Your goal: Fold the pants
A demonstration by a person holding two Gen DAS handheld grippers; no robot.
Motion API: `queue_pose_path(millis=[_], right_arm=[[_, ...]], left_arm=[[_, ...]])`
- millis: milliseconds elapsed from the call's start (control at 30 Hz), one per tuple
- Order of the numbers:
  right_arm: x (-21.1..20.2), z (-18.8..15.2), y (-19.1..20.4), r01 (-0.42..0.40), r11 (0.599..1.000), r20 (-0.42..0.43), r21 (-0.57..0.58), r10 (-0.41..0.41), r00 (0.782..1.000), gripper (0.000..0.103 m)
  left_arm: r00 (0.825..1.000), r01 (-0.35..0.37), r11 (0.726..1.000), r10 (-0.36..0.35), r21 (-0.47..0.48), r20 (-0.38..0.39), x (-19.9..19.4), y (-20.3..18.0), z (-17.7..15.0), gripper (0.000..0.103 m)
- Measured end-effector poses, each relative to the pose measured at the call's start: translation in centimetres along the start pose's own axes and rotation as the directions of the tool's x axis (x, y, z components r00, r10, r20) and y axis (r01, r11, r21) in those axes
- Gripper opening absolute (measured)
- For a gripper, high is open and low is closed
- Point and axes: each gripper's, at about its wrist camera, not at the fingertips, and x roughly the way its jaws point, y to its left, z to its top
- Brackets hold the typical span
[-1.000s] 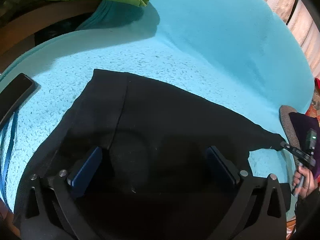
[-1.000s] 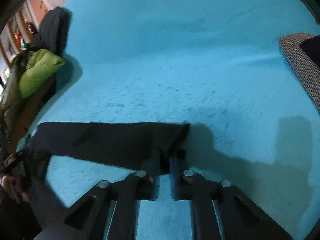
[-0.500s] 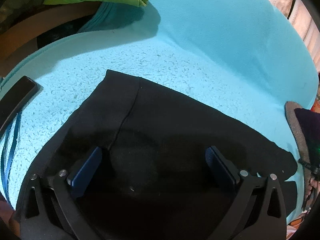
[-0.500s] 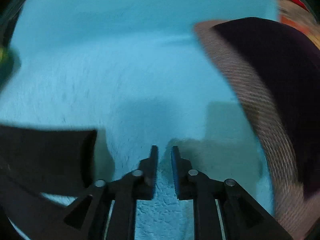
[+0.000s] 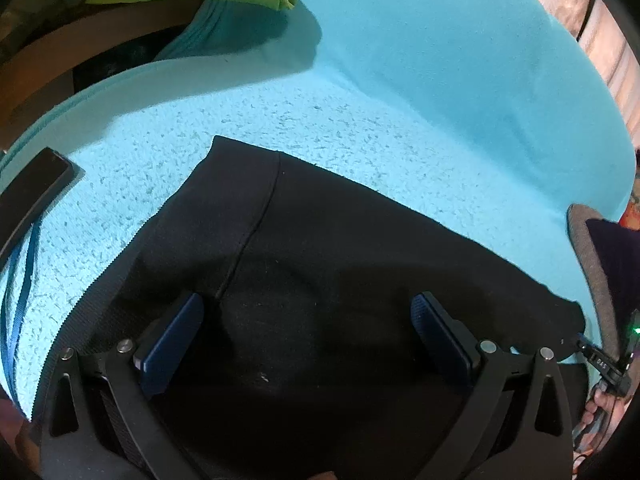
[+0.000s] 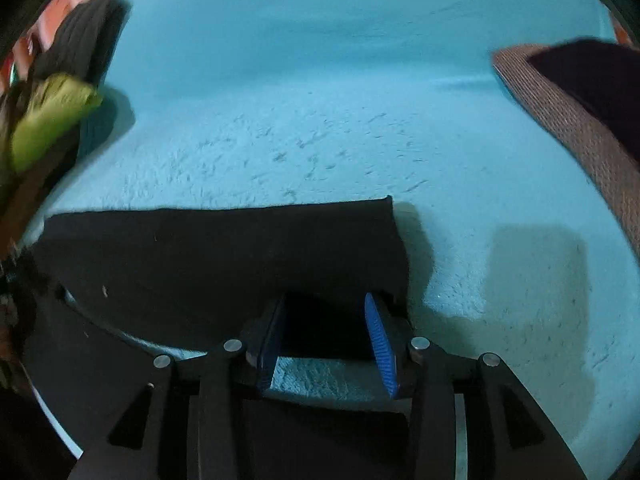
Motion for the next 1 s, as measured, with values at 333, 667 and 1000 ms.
queue_pose_path(millis=[333,667,1000], right_arm=[[-4.8,0.6,-6.5,-0.12,0.936,0.065,0.331,0.105,0.992,0.073],[-0.8,-1.0,-7.5,-0.316,0.708,-0.002,0.631,0.409,0.913,0.072],[0.4,0.0,-6.9,-0.3,0.733,0.028,0.611,0.359,0.933,0.043]], left_arm=[[0.99,0.128,0.975,-0.115,-0.181,0.082,-0.8,2.4,0.2,0.103],[0.99,0.134,0.976,-0.124,-0.172,0.072,-0.7,2.3,0.3,0.103],[0.991,0.124,0.981,-0.116,-0.146,0.065,-0.6,2.4,0.2,0.103]])
